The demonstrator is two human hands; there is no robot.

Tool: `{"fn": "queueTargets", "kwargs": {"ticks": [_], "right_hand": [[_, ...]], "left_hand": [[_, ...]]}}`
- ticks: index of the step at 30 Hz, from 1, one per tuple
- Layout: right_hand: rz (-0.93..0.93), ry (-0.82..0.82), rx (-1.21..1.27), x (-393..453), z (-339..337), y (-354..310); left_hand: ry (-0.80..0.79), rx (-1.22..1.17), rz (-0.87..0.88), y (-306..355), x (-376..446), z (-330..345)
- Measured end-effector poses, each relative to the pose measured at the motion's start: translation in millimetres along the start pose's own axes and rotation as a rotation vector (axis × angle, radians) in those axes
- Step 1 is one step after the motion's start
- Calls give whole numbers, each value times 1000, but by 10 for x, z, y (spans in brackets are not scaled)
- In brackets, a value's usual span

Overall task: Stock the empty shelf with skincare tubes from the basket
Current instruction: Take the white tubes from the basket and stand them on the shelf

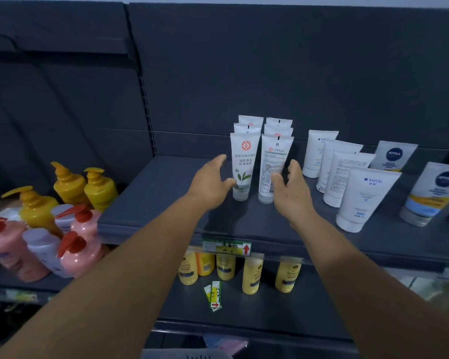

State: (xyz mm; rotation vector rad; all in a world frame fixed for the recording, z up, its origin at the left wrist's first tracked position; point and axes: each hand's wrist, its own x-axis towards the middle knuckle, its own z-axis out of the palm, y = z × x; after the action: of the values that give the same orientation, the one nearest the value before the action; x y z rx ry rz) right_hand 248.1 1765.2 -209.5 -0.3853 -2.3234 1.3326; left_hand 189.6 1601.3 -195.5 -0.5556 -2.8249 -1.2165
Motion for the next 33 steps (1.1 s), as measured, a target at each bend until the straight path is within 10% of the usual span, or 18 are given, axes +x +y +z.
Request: {"fn": "queueTargets", "kwargs": {"ticks": [10, 33], "right_hand": [[-71, -181, -470, -1216, 279, -179], [41, -713, -572, -3134, 1709, 765]], "left_hand": [[-72, 438, 59, -439, -1276, -288], [-253, 477, -342, -2174, -3258, 204]]}}
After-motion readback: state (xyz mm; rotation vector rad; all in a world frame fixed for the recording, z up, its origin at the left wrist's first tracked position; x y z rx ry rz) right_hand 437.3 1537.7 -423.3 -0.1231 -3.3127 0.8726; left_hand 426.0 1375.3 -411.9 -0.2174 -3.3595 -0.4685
